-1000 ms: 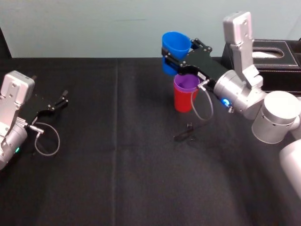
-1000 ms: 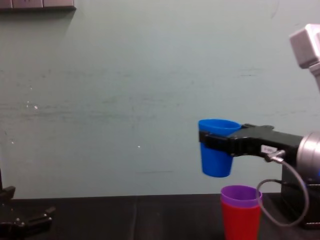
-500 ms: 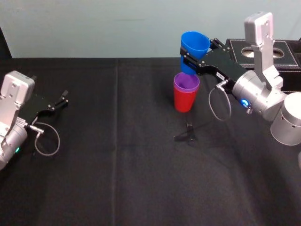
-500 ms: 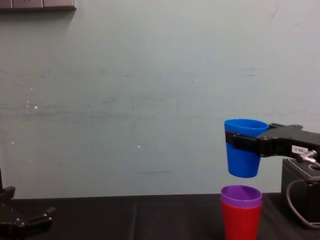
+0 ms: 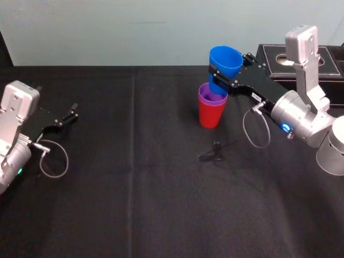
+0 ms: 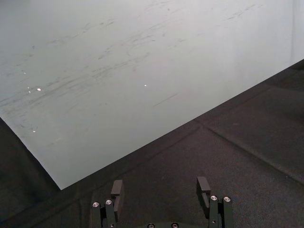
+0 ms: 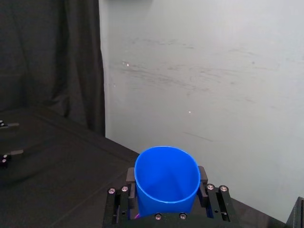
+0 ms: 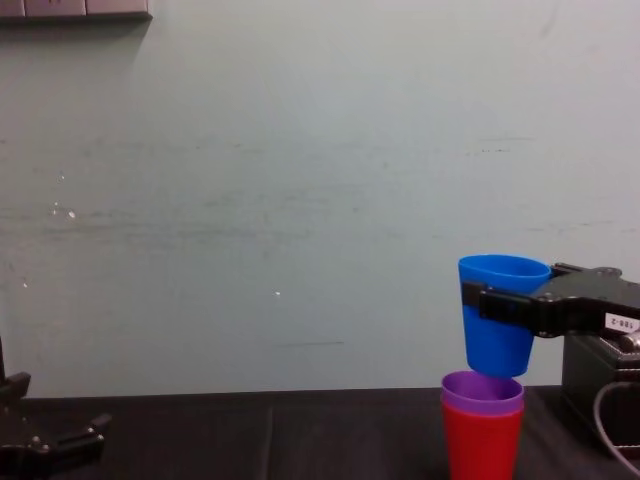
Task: Stack the three plastic cups sequentially using one hand.
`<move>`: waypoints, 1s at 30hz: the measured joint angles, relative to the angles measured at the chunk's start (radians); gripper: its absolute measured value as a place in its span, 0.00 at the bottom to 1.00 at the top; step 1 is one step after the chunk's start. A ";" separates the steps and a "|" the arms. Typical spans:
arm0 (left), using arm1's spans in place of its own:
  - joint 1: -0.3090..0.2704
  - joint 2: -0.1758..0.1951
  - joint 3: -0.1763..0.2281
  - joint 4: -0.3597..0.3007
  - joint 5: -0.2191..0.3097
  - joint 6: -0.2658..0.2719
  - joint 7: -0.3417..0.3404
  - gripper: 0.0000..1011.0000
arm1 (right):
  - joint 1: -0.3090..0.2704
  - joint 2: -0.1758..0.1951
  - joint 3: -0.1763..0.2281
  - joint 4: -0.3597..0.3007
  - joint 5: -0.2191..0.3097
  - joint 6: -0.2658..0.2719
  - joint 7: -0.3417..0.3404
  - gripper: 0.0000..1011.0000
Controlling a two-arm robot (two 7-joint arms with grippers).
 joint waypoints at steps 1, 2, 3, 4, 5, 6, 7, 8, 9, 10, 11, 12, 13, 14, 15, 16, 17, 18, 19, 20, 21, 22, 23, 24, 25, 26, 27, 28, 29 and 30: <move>0.000 0.000 0.000 0.000 0.000 0.000 0.000 0.99 | 0.000 0.000 -0.001 0.000 0.000 -0.001 0.000 0.72; 0.000 0.000 0.000 0.000 0.000 0.000 0.000 0.99 | -0.001 0.001 -0.005 0.002 0.000 -0.003 0.001 0.72; 0.000 0.000 0.000 0.000 0.000 0.000 0.000 0.99 | -0.001 0.001 -0.006 0.004 0.000 -0.003 0.002 0.72; 0.000 0.000 0.000 0.000 0.000 0.000 0.000 0.99 | 0.000 0.000 -0.008 0.008 0.000 -0.004 0.002 0.72; 0.000 0.000 0.000 0.000 0.000 0.000 0.000 0.99 | 0.001 0.000 -0.010 0.012 0.000 -0.005 0.002 0.72; 0.000 0.000 0.000 0.000 0.000 0.000 0.000 0.99 | 0.004 -0.002 -0.013 0.020 0.000 -0.006 0.003 0.72; 0.000 0.000 0.000 0.000 0.000 0.000 0.000 0.99 | 0.005 -0.003 -0.015 0.024 -0.001 -0.006 0.003 0.72; 0.000 0.000 0.000 0.000 0.000 0.000 0.000 0.99 | 0.009 -0.005 -0.018 0.032 -0.002 -0.006 0.003 0.72; 0.000 0.000 0.000 0.000 0.000 0.000 0.000 0.99 | 0.011 -0.006 -0.020 0.036 -0.002 -0.006 0.003 0.72; 0.000 0.000 0.000 0.000 0.000 0.000 0.000 0.99 | 0.012 -0.007 -0.021 0.041 -0.002 -0.007 0.003 0.72; 0.000 0.000 0.000 0.000 0.000 0.000 0.000 0.99 | 0.016 -0.010 -0.023 0.049 -0.003 -0.007 0.003 0.72; 0.000 0.000 0.000 0.000 0.000 0.000 0.000 0.99 | 0.017 -0.011 -0.023 0.053 -0.003 -0.008 0.003 0.72; 0.000 0.000 0.000 0.000 0.000 0.000 0.000 0.99 | 0.019 -0.012 -0.024 0.057 -0.003 -0.008 0.003 0.72; 0.000 0.000 0.000 0.000 0.000 0.000 0.000 0.99 | 0.021 -0.013 -0.025 0.061 -0.003 -0.009 0.003 0.72; 0.000 0.000 0.000 0.000 0.000 0.000 0.000 0.99 | 0.023 -0.015 -0.025 0.065 -0.003 -0.010 0.003 0.72; 0.000 0.000 0.000 0.000 0.000 0.000 0.000 0.99 | 0.024 -0.016 -0.026 0.068 -0.003 -0.010 0.003 0.72; 0.000 0.000 0.000 0.000 0.000 0.000 0.000 0.99 | 0.025 -0.017 -0.026 0.072 -0.003 -0.012 0.003 0.72; 0.000 0.000 0.000 0.000 0.000 0.000 0.000 0.99 | 0.025 -0.018 -0.026 0.074 -0.003 -0.013 0.003 0.72; 0.000 0.000 0.000 0.000 0.000 0.000 0.000 0.99 | 0.026 -0.018 -0.027 0.075 -0.003 -0.013 0.003 0.72; 0.000 0.000 0.000 0.000 0.000 0.000 0.000 0.99 | 0.026 -0.019 -0.027 0.077 -0.003 -0.014 0.003 0.72; 0.000 0.000 0.000 0.000 0.000 0.000 0.000 0.99 | 0.027 -0.019 -0.028 0.079 -0.002 -0.015 0.003 0.72; 0.000 0.000 0.000 0.000 0.000 0.000 0.000 0.99 | 0.027 -0.020 -0.028 0.080 -0.002 -0.015 0.003 0.72; 0.000 0.000 0.000 0.000 0.000 0.000 0.000 0.99 | 0.027 -0.020 -0.028 0.082 -0.002 -0.016 0.004 0.72; 0.000 0.000 0.000 0.000 0.000 0.000 0.000 0.99 | 0.027 -0.021 -0.029 0.083 -0.002 -0.016 0.004 0.72; 0.000 0.000 0.000 0.000 0.000 0.000 0.000 0.99 | 0.027 -0.021 -0.029 0.086 -0.002 -0.018 0.006 0.72; 0.000 0.000 0.000 0.000 0.000 0.000 0.000 0.99 | 0.026 -0.022 -0.030 0.088 -0.002 -0.020 0.006 0.72; 0.000 0.000 0.000 0.000 0.000 0.000 0.000 0.99 | 0.026 -0.022 -0.031 0.092 -0.002 -0.022 0.006 0.72; 0.000 0.000 0.000 0.000 0.000 0.000 0.000 0.99 | 0.026 -0.023 -0.031 0.094 -0.002 -0.023 0.006 0.72; 0.000 0.000 0.000 0.000 0.000 0.000 0.000 0.99 | 0.025 -0.023 -0.032 0.097 -0.002 -0.024 0.006 0.72; 0.000 0.000 0.000 0.000 0.000 0.000 0.000 0.99 | 0.025 -0.024 -0.033 0.102 -0.002 -0.026 0.006 0.72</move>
